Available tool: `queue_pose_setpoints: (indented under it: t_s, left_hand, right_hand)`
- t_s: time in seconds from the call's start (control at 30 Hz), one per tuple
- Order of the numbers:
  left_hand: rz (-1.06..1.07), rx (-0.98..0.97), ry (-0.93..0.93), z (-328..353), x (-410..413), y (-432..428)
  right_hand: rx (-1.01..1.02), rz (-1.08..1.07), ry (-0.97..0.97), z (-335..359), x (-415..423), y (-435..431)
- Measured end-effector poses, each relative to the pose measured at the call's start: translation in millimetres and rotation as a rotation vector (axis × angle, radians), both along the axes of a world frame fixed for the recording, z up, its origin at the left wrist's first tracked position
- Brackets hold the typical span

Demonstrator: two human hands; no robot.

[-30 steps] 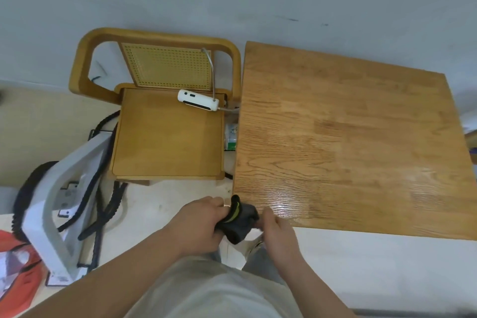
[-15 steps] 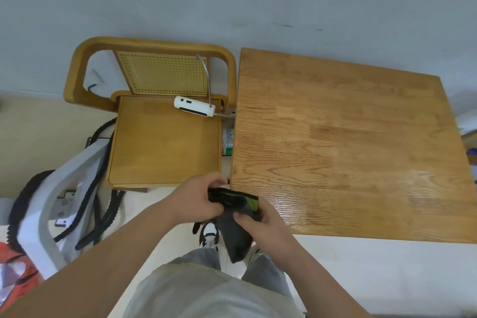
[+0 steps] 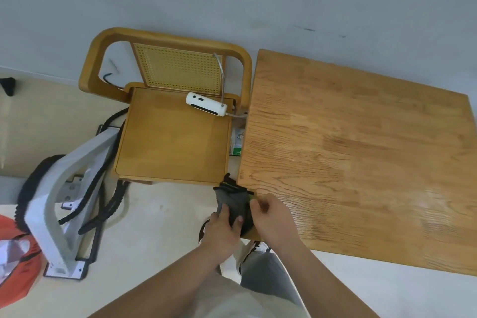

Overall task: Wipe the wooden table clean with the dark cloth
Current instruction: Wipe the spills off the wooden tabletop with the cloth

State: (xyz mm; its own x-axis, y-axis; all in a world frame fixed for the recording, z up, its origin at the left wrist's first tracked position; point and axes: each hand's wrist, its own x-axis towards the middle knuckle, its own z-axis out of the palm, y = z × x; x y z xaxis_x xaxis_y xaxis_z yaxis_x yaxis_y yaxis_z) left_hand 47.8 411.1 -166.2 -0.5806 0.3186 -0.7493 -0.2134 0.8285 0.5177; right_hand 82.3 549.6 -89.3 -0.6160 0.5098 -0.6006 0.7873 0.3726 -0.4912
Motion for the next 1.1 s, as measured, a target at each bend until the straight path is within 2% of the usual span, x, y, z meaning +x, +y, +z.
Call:
queue_pose_setpoints:
  t_s: [0.07, 0.2, 0.37, 0.53, 0.7, 0.83, 0.97, 1.1]
  left_hand:
    - [0.045, -0.037, -0.024, -4, -6, 16]
    - [0.182, 0.018, -0.013, -8, -31, 50]
    - [0.190, 0.092, 0.032, -15, -66, 75]
    - [0.203, -0.012, 0.155, -12, 13, 34]
    - [0.245, -0.154, 0.125, -10, 58, 19]
    - [0.144, -0.220, 0.145, -15, 8, 42]
    - [0.150, -0.143, 0.120, -12, -59, 90]
    - [0.168, -0.152, 0.267, -3, -63, 112]
  right_hand:
    - [0.018, 0.013, 0.044, 0, 2, 16]
    - [0.022, 0.109, 0.021, 2, 1, 48]
    - [0.104, 0.279, -0.055, -3, -7, 81]
    - [0.117, 0.446, -0.071, -8, -9, 87]
    - [0.090, 0.570, -0.007, -13, -10, 83]
    - [0.066, 0.575, -0.007, -7, -11, 97]
    - [0.058, 0.547, -0.006, 2, -16, 125]
    - [0.066, 0.527, -0.013, 8, -34, 148]
